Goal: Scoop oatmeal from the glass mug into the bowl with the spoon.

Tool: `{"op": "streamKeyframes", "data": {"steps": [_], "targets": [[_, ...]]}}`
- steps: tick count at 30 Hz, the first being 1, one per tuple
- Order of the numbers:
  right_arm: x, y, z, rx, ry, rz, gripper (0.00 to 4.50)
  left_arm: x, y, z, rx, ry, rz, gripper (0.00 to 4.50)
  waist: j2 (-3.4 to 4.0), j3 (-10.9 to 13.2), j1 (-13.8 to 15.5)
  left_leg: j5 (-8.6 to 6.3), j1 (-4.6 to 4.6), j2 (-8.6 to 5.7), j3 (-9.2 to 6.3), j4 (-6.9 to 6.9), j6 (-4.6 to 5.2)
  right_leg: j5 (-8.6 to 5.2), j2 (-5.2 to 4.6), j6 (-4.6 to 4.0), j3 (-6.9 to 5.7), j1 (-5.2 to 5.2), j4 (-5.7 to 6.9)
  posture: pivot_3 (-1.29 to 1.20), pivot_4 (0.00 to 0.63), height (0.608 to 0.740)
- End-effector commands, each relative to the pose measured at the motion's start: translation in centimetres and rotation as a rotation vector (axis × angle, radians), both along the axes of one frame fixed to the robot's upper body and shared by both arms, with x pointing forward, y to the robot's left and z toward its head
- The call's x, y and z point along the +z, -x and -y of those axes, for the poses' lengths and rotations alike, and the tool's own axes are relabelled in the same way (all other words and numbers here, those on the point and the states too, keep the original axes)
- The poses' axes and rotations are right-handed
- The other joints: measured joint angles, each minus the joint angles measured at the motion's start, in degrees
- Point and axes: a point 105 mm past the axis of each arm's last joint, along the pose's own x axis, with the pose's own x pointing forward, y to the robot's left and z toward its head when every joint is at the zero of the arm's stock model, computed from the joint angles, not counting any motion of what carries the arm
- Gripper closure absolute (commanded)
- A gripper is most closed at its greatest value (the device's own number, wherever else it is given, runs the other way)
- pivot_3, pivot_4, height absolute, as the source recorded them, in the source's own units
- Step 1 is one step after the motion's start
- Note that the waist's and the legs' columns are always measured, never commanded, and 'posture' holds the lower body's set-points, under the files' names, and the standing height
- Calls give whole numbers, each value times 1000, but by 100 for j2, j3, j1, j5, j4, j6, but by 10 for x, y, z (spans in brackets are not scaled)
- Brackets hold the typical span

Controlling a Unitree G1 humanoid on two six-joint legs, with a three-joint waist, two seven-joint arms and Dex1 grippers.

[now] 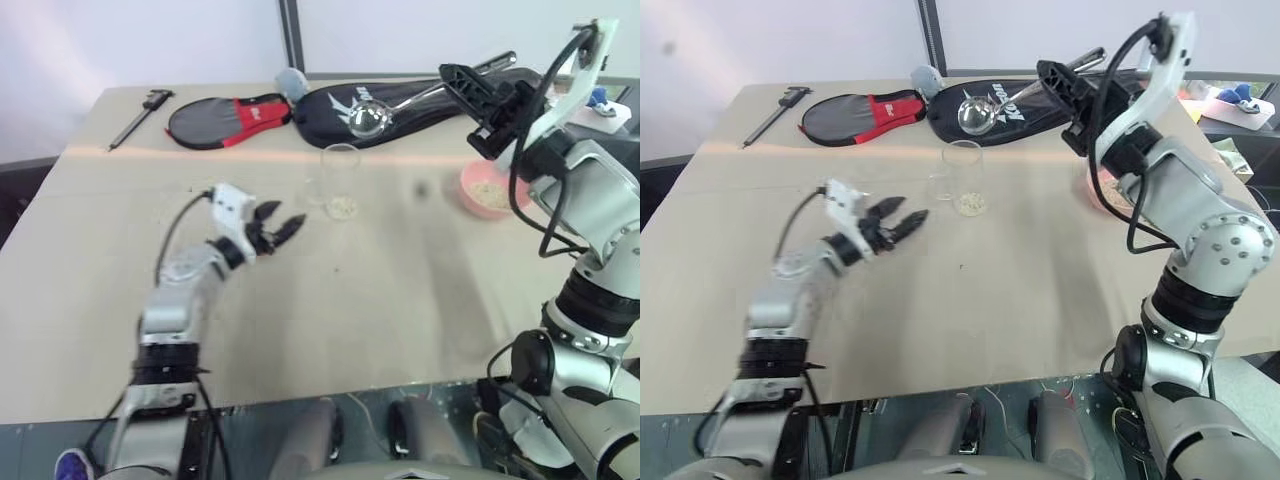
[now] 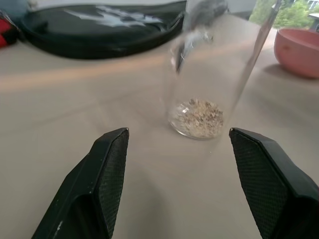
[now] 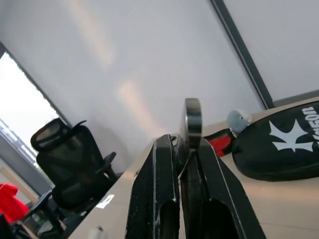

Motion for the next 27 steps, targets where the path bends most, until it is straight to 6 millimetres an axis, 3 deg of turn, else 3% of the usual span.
{"op": "streamKeyframes", "data": {"steps": [1, 11, 14, 23, 27], "targets": [[8, 9, 10, -38, -26, 38, 4500, 15, -18, -2, 141, -33, 70, 1179, 0, 0, -11, 0, 0, 1, 2, -2, 0, 0, 1, 0, 2, -2, 2, 0, 150, 740], [-6, 9, 25, -106, -39, 1, 4500, 30, -35, 22, 218, 27, 106, 1179, 0, 0, -11, -1, 0, 3, 15, -1, 2, 0, 2, 0, 13, -5, 5, 0, 150, 740], [-7, 9, 25, -111, -36, 2, 4500, 31, -41, 19, 256, 30, 108, 1870, 0, 0, -13, -1, 1, 4, 16, -1, 3, 0, 3, 0, 14, -5, 6, 0, 150, 740], [-10, 9, 26, -119, -18, 0, 4500, 31, -46, 24, 293, 32, 134, 1870, 0, 0, 1, -1, 0, 4, 17, -1, 3, 0, 2, 0, 15, -5, 3, 0, 150, 740], [-13, 6, 21, -131, 48, 7, 4500, 34, -48, 26, 300, 43, 150, 3614, -1, 0, 2, -1, 0, 4, 17, -1, 3, 0, 2, 0, 15, -5, 2, 0, 150, 740]]}}
